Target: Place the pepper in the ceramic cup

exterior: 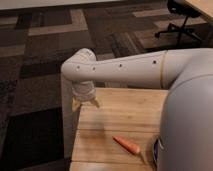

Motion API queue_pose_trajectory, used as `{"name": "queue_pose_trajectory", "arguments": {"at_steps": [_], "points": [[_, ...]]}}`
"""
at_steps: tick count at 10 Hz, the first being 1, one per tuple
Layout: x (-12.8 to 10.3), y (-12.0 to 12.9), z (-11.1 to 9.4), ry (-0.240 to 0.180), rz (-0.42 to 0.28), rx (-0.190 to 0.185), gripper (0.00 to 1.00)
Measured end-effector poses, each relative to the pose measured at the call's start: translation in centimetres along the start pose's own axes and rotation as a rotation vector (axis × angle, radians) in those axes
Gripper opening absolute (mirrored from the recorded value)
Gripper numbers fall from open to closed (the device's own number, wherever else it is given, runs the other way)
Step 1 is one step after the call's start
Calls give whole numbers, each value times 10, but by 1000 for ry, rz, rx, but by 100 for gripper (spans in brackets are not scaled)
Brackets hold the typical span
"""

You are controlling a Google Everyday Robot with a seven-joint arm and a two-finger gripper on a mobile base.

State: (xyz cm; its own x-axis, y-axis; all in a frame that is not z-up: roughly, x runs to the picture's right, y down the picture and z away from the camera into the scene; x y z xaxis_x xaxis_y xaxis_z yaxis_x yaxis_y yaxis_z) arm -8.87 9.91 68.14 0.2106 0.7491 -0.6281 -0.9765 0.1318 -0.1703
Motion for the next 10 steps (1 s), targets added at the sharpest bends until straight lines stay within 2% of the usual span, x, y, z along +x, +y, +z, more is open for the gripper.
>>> {"name": "queue_pose_trajectory", "arguments": {"at_steps": [1, 2, 3, 4, 6, 7, 8, 10], "points": [[12, -5, -3, 17, -72, -31, 65], [24, -14, -5, 45, -149, -44, 65], [38, -33, -7, 81, -247, -30, 65], [43, -44, -9, 93, -301, -14, 65], [44, -68, -13, 81, -488, 54, 65], [44, -75, -11, 55, -612, 77, 65], [42, -77, -9, 32, -679, 95, 65], [41, -78, -8, 20, -709, 105, 65]]}}
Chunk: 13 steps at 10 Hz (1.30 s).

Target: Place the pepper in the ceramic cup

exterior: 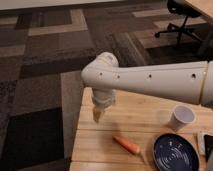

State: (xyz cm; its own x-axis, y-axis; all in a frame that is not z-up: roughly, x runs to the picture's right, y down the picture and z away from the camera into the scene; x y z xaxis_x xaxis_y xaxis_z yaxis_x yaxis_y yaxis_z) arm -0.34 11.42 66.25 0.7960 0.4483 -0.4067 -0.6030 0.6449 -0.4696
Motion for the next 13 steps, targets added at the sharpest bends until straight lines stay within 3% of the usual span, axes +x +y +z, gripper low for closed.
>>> {"name": "queue_pose_trajectory", "arguments": {"at_steps": [4, 5, 7, 10, 13], "points": [[-1, 0, 0, 0, -4, 2, 65], [1, 2, -1, 3, -36, 9, 65], [6, 21, -31, -5, -137, 12, 65], [24, 30, -44, -6, -170, -14, 65], [21, 32, -44, -12, -173, -15, 65]]}}
